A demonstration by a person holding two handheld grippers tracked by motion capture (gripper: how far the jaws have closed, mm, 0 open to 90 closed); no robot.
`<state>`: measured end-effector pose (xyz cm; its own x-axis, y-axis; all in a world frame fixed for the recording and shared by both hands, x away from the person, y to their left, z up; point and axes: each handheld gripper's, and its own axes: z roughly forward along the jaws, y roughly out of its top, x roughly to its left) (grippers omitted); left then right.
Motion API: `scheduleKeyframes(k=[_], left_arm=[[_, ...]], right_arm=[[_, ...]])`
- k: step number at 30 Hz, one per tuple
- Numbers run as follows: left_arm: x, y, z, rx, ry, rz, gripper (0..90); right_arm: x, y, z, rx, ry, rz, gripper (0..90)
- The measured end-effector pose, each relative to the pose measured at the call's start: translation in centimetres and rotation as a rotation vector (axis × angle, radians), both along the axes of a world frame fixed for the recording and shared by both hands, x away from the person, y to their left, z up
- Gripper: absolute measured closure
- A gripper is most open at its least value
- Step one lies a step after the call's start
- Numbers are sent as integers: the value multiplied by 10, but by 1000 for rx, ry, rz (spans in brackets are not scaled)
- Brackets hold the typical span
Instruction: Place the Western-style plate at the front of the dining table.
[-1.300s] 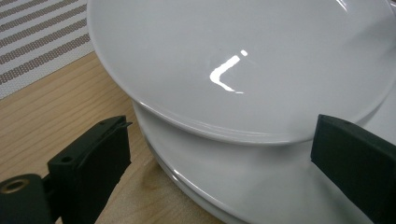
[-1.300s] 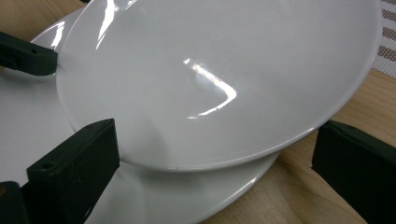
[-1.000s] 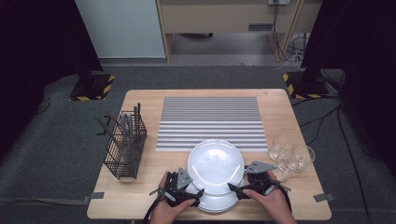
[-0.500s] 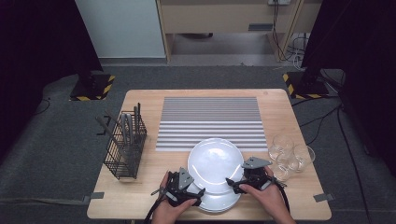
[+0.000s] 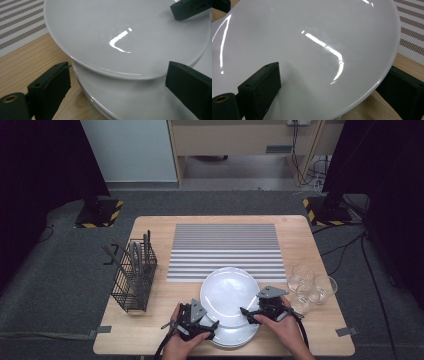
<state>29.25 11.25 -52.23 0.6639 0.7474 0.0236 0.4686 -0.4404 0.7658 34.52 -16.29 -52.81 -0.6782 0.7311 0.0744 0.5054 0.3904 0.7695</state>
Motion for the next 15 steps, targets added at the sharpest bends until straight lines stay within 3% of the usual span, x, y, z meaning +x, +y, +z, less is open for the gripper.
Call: scheduleKeyframes(k=[10,15], left_arm=[[1,3,0,-10,13,13,56],[2,3,-1,-7,18,12,63]], right_arm=[[4,2,0,17,8,-13,93],[7,5,2,-3,17,-8,96]])
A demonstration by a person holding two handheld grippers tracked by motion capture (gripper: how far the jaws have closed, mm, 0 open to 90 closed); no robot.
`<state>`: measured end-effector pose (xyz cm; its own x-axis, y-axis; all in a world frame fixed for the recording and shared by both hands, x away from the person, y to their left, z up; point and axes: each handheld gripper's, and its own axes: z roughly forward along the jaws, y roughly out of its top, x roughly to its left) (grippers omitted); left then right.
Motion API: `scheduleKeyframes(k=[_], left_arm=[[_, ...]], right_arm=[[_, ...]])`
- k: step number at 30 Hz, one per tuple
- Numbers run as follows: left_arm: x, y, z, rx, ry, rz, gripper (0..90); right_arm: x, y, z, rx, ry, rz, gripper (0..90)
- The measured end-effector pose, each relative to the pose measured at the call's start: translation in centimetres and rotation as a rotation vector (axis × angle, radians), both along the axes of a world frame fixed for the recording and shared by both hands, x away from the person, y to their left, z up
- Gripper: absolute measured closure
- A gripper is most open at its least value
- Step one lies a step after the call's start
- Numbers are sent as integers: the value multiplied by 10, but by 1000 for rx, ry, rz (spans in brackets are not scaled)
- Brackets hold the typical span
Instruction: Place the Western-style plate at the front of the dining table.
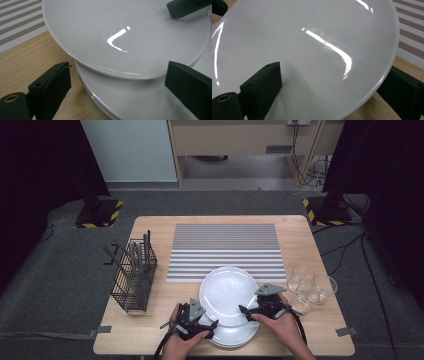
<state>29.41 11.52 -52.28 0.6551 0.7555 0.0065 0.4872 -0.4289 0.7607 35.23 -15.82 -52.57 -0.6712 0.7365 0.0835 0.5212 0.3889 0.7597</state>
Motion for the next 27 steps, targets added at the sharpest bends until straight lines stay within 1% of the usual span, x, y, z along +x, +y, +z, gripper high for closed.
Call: scheduleKeyframes(k=[7,14,17,25,27], left_arm=[[1,1,0,-17,5,4,63],[0,2,-1,-17,5,3,69],[1,3,-1,-25,7,6,69],[0,5,0,-40,9,-12,67],[0,6,1,-44,3,-10,64]], right_arm=[[1,-1,-1,0,-10,-3,104],[0,-1,-1,3,-11,-8,110],[-1,-1,-2,17,-15,-19,116],[-2,-2,-3,22,-19,-19,116],[-1,-2,-3,22,-22,-17,116]])
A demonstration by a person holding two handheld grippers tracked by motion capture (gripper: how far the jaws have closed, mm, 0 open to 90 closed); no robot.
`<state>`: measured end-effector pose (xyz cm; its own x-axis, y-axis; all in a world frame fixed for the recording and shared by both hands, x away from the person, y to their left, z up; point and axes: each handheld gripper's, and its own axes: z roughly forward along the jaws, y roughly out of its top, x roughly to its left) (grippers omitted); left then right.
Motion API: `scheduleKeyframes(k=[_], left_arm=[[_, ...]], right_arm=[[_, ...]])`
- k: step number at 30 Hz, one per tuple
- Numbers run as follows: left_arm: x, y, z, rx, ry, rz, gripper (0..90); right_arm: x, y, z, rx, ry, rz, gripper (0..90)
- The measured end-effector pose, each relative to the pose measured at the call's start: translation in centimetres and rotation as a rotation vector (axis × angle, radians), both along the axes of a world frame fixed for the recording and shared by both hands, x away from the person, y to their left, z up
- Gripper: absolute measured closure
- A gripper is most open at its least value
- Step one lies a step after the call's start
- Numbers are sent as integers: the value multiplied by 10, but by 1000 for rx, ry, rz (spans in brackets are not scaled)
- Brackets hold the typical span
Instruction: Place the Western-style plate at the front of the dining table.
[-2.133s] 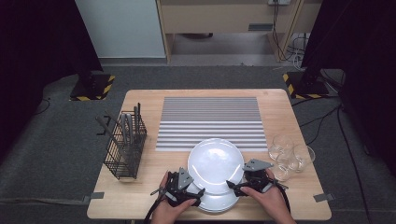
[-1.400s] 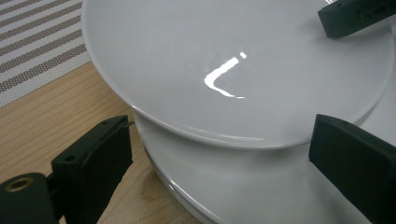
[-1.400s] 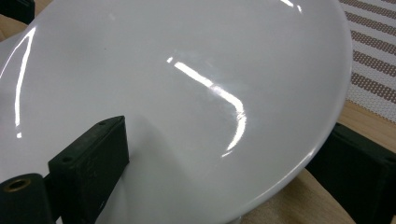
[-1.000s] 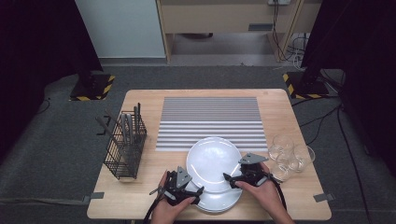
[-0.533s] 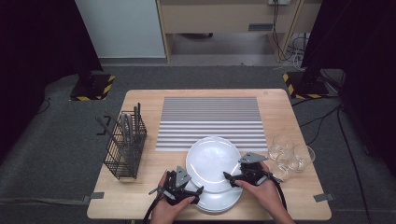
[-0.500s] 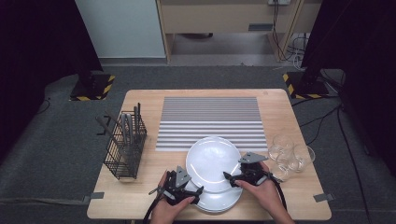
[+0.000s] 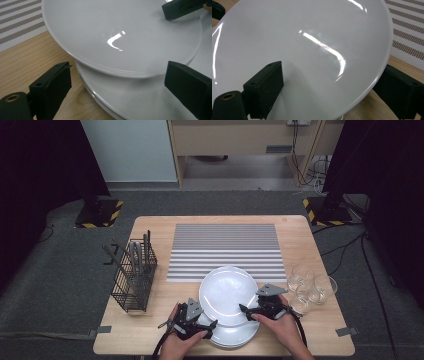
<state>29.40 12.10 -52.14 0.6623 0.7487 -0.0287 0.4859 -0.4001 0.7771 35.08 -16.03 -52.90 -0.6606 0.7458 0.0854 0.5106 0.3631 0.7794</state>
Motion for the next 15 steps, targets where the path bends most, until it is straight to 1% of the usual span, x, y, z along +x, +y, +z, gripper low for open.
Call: scheduleKeyframes(k=[7,8,12,15], left_arm=[[1,8,5,-19,-8,5,59],[2,12,7,-31,-11,17,59],[3,17,7,-28,-4,23,58],[3,19,8,-30,-7,33,58]], right_arm=[[0,0,-1,2,-9,-6,116],[-1,0,0,1,-7,-5,116],[-1,0,0,-3,-10,-3,116],[-1,0,0,-9,-11,-2,116]])
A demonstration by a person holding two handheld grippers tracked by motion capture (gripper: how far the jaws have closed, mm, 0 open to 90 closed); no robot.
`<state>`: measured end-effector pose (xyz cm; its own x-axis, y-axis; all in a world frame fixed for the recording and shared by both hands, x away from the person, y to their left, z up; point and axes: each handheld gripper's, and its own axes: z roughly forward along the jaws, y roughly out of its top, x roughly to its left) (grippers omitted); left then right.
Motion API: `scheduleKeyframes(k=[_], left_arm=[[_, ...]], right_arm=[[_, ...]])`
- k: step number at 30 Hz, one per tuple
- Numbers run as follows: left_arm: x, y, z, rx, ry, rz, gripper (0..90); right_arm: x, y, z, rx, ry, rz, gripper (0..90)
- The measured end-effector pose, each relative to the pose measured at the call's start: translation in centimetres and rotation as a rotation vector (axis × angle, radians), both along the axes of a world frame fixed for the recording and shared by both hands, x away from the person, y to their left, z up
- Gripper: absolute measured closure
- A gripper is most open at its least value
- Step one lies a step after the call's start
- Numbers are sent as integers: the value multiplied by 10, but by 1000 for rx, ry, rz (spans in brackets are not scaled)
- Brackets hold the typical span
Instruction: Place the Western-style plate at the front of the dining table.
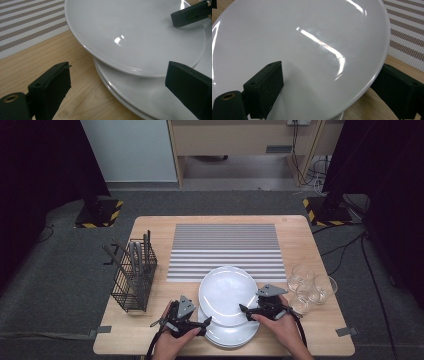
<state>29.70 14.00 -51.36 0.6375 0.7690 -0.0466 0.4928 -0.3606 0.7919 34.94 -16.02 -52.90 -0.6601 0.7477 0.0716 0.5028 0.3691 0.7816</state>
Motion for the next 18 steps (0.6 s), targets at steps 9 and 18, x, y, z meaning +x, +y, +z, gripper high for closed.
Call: scheduleKeyframes(k=[9,18], left_arm=[[4,0,4,25,-2,7,52],[22,-4,16,45,-13,-3,53]], right_arm=[[0,0,0,0,-1,1,116],[0,0,0,-1,0,3,116]])
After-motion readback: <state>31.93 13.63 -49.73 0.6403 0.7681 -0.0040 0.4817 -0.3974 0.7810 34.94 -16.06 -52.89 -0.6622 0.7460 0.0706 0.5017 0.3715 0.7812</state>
